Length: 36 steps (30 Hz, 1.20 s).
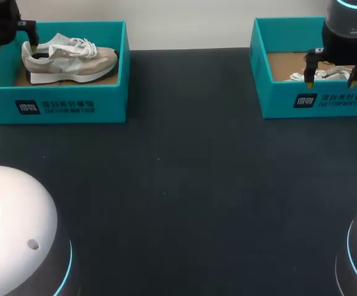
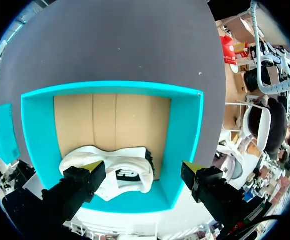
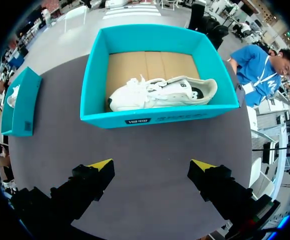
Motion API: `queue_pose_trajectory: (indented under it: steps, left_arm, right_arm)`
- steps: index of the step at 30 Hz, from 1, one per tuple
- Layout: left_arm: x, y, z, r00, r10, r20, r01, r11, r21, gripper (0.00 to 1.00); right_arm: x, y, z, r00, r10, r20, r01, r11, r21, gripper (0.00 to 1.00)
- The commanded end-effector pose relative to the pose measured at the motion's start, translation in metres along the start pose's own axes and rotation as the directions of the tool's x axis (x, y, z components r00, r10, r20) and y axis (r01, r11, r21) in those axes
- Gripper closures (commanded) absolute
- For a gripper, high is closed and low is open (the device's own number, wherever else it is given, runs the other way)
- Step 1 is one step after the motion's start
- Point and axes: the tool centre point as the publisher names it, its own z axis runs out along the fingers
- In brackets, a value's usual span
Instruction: Take the shoe out of the shoebox, open the shoe tongue, remove and reinsert the insole, then place the shoe into the shoebox
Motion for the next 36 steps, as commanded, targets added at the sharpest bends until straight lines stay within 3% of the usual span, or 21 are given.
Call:
queue_pose_trajectory:
  steps: [1, 2, 13, 16, 18, 22, 25, 36]
  left_arm:
    - [0.004, 0.042, 0.019, 1.0, -0.006, -0.002, 0.007, 0.999, 0.036, 0.0]
    - [0.004, 0.047, 0.021, 0.999, 0.002, 0.033, -0.004, 0.998, 0.07, 0.0]
    - [0.0, 0.07, 0.055, 0.999, 0.023, 0.028, -0.026, 0.995, 0.101, 0.02]
    - [0.001, 0.075, 0.063, 0.999, 0.025, 0.043, -0.03, 0.991, 0.132, 0.11]
    - [0.002, 0.079, 0.069, 0.999, 0.012, 0.036, -0.017, 0.991, 0.134, 0.25]
    - [0.004, 0.082, 0.08, 1.0, 0.012, 0.02, -0.015, 0.99, 0.142, 0.3]
    - [0.007, 0.082, 0.085, 1.0, 0.012, 0.023, -0.015, 0.988, 0.156, 0.4]
    - [0.008, 0.088, 0.108, 0.997, 0.013, 0.079, -0.029, 0.98, 0.199, 0.45]
  right_arm:
    - [0.0, 0.0, 0.0, 1.0, 0.0, -0.001, 0.0, 1.0, -0.001, 0.0]
    - [0.0, 0.0, 0.0, 1.0, 0.0, -0.001, 0.0, 1.0, -0.001, 0.0]
    - [0.0, 0.0, 0.0, 1.0, 0.0, -0.001, 0.0, 1.0, -0.001, 0.0]
    - [0.0, 0.0, 0.0, 1.0, 0.0, -0.001, 0.0, 1.0, -0.001, 0.0]
    - [0.0, 0.0, 0.0, 1.0, 0.0, -0.001, 0.0, 1.0, -0.001, 0.0]
    - [0.0, 0.0, 0.0, 1.0, 0.0, -0.001, 0.0, 1.0, -0.001, 0.0]
    - [0.0, 0.0, 0.0, 1.0, 0.0, -0.001, 0.0, 1.0, -0.001, 0.0]
    - [0.0, 0.0, 0.0, 1.0, 0.0, -0.001, 0.0, 1.0, -0.001, 0.0]
